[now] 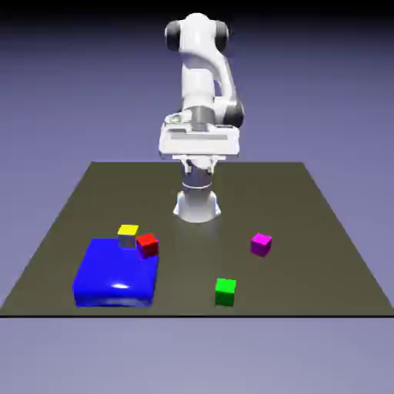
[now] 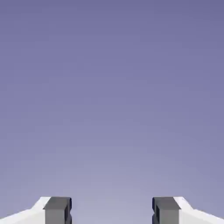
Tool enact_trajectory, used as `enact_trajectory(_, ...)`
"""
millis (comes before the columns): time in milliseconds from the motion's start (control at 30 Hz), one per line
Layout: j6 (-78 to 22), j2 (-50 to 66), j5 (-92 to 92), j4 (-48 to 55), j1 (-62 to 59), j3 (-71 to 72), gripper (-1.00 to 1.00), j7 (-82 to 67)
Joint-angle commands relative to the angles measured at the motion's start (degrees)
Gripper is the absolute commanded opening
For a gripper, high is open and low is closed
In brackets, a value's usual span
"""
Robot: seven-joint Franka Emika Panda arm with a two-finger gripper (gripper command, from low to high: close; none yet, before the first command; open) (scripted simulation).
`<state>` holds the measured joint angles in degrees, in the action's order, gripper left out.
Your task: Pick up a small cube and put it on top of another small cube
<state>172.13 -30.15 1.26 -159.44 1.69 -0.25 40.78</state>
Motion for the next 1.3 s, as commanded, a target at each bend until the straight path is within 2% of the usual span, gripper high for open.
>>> enact_trajectory(0, -1.6, 2.1, 1.0, 1.3, 0.8, -0.2, 0.0, -1.4)
enact_trajectory(800, -39.0, 51.9, 26.1, 32.3, 20.7, -5.1, 0.0, -34.7)
enact_trajectory(867, -39.4, 52.4, 26.3, 32.6, 20.9, -5.2, 0.0, -35.1)
enact_trajectory(1000, -31.1, 60.5, 29.4, 32.6, 20.1, -7.2, 0.0, -32.4)
enact_trajectory(1033, -31.1, 60.5, 29.4, 32.6, 20.1, -7.2, -1.0, -32.4)
enact_trajectory(1200, -39.6, 52.2, 26.2, 32.6, 20.7, -5.3, -1.0, -34.8)
enact_trajectory(1267, -44.3, 48.0, 22.6, 31.6, 17.6, -8.8, -1.0, -30.4)
